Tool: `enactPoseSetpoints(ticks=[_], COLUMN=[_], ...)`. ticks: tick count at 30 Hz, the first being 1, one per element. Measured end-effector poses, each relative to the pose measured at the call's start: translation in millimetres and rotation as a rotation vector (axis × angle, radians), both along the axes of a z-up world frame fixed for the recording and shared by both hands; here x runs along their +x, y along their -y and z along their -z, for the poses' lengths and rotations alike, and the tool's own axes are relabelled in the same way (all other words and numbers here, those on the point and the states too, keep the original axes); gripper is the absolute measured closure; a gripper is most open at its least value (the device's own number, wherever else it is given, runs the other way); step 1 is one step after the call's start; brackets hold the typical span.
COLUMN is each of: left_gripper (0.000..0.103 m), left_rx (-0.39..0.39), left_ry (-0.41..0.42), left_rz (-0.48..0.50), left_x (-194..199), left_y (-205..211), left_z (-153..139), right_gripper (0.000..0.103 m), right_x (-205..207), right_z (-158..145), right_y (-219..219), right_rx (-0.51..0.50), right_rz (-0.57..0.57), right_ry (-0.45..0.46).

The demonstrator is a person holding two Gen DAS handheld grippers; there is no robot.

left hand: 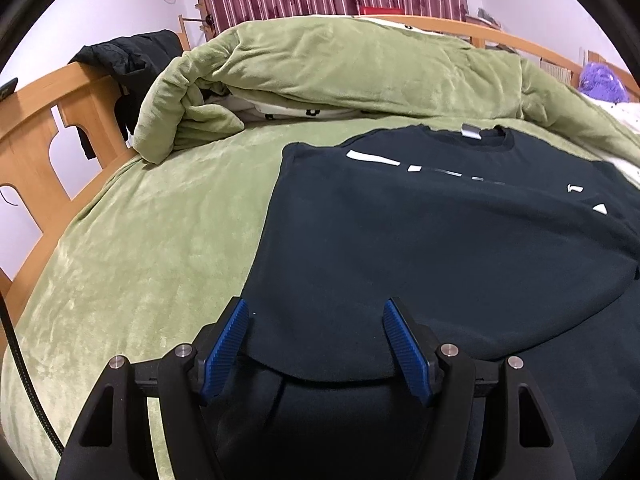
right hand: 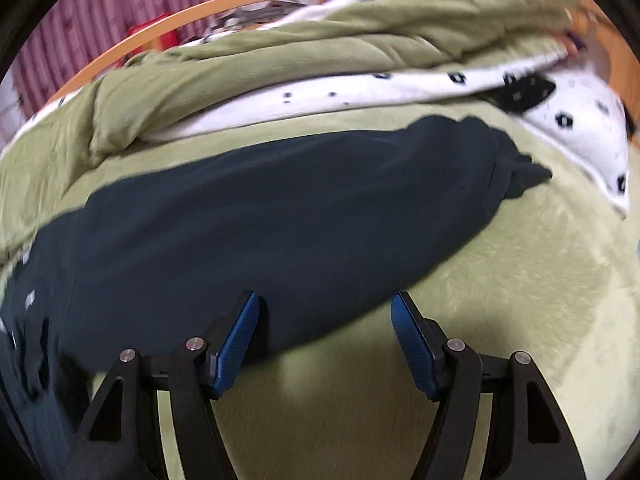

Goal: Fold small clothes
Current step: 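Grasp the other sweatshirt sleeve with the right tool, then fold the held sleeve across the shirt front and open the right tool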

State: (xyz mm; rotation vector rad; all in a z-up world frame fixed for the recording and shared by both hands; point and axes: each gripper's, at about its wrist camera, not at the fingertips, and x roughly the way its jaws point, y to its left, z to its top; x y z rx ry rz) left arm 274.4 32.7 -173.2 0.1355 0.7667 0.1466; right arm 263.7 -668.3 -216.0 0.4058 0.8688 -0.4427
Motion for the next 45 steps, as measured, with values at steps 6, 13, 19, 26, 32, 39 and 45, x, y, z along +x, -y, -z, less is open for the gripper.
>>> enactPoseSetpoints(ticks=[6,13,19,26,32,39,45], left_gripper=[0.035,0.035,0.035,0.035,0.033,0.033,0.033], left_rx=[0.016,0.008,-0.039,-0.116,-0.122,-0.148,-0.129], left_ry=[-0.024,0.007,0.024,0.045,0.075,0.074,0.064], left_rz=[-0.005,-0.051,-0.085,-0.086,-0.074,-0.077,-0.080], left_x=[6,4,0,-10,-18,-20,-17], left_y=[4,-2,-19,-40,-50,-60,-57], left_z=[7,-1,-19,-45,-56,-59,-55], right_gripper=[0.075,0.098,0.098,0.098,0.098,0.098,0.085], right_x=[17,20,16,28,44,57,63], right_z=[9,-51,-151,-218,-203,-105,-39], right_y=[28,-7,-77,-212,-346,-456,-484], right_rx=[0.044,-0.161,-0.300,-0.333,-0.272,-0.183,-0.139], right_rz=[0.063,0.003,-0.120,-0.318,-0.518,-0.677,-0.702], right_ry=[0.029,0.122,0.273,0.381,0.375,0.216,0.080])
